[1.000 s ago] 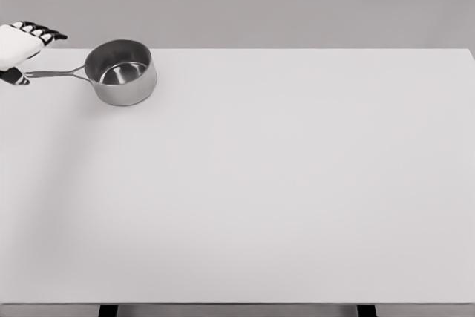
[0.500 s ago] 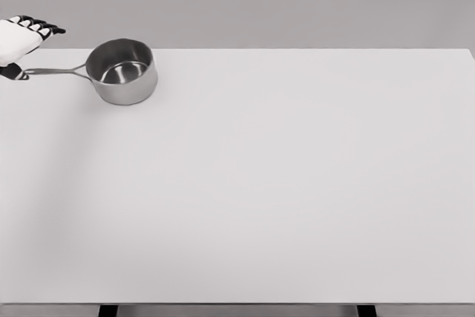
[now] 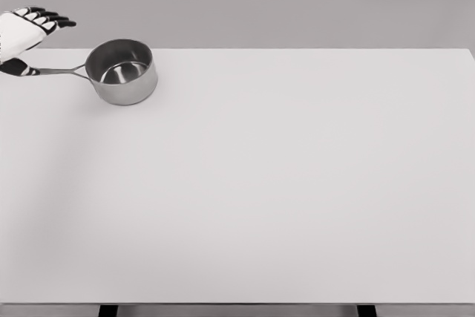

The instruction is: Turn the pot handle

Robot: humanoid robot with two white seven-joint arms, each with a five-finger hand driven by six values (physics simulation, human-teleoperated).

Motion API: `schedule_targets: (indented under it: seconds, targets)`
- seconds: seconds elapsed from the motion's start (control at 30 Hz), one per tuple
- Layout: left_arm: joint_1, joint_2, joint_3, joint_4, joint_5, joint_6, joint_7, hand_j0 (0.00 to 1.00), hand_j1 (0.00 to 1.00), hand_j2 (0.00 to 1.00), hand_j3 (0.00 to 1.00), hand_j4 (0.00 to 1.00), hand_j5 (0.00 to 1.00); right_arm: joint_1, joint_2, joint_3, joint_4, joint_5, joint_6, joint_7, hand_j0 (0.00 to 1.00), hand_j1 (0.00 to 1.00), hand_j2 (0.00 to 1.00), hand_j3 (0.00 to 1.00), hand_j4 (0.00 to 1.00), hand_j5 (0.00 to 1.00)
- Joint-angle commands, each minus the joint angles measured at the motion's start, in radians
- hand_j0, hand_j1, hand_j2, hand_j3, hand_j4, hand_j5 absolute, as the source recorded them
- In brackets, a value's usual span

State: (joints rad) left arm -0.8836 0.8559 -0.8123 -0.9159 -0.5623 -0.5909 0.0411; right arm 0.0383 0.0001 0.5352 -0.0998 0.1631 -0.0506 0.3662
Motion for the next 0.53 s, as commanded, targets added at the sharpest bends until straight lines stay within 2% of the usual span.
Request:
schedule_targets:
  seconds: [0.0,0.03,0.1,0.13,0.17,0.2,0.23,0.3,0.43,0.5]
  targets:
    - [0.002,0.017,0.001,-0.089,0.075,-0.02,0.007,1.0,1.0,1.0,1.0,1.0,1.0,0.0,0.0,0.0,0.0,-0.001,0.0,0.0,1.0,1.0,1.0,1.0,1.0,1.0]
    - [0.003,0.02,0.001,-0.118,0.075,-0.02,0.006,1.0,1.0,1.0,1.0,1.0,1.0,0.0,0.0,0.0,0.0,-0.001,0.0,0.0,1.0,1.0,1.0,1.0,1.0,1.0]
    - [0.017,0.054,-0.005,-0.302,0.076,-0.02,0.006,1.0,1.0,1.0,1.0,1.0,1.0,0.0,0.0,0.0,0.0,-0.001,0.0,0.0,1.0,1.0,1.0,1.0,1.0,1.0]
    - [0.028,0.063,-0.01,-0.43,0.076,-0.02,0.006,1.0,1.0,1.0,1.0,1.0,1.0,0.0,0.0,0.0,0.0,-0.001,0.0,0.0,1.0,1.0,1.0,1.0,1.0,1.0]
    - [0.032,0.063,-0.03,-0.524,0.076,-0.02,0.005,1.0,1.0,1.0,1.0,1.0,1.0,0.0,0.0,0.0,0.0,-0.001,0.0,0.0,1.0,1.0,1.0,1.0,1.0,1.0]
    - [0.048,0.063,-0.065,-0.648,0.076,-0.02,0.003,1.0,1.0,1.0,1.0,1.0,1.0,0.0,0.0,0.0,0.0,-0.001,0.0,0.0,1.0,1.0,1.0,1.0,1.0,1.0]
    - [0.049,0.057,-0.084,-0.734,0.076,-0.02,0.0,1.0,1.0,1.0,1.0,1.0,1.0,0.0,0.0,0.0,-0.001,-0.001,0.0,0.0,1.0,1.0,1.0,1.0,1.0,1.0]
    - [0.061,0.048,-0.107,-0.82,0.076,-0.02,-0.001,1.0,1.0,1.0,1.0,1.0,1.0,0.0,0.0,0.0,0.0,-0.001,-0.001,0.0,1.0,1.0,1.0,1.0,1.0,1.0]
    - [0.077,0.045,-0.163,-0.821,0.055,-0.02,-0.001,1.0,1.0,1.0,1.0,1.0,1.0,0.0,0.0,0.0,0.0,-0.001,-0.001,0.0,1.0,1.0,1.0,1.0,1.0,1.0]
    - [0.087,0.04,-0.166,-0.819,0.045,-0.02,-0.001,1.0,1.0,1.0,1.0,1.0,1.0,0.0,0.0,0.0,0.0,-0.001,-0.001,0.0,1.0,1.0,1.0,1.0,1.0,1.0]
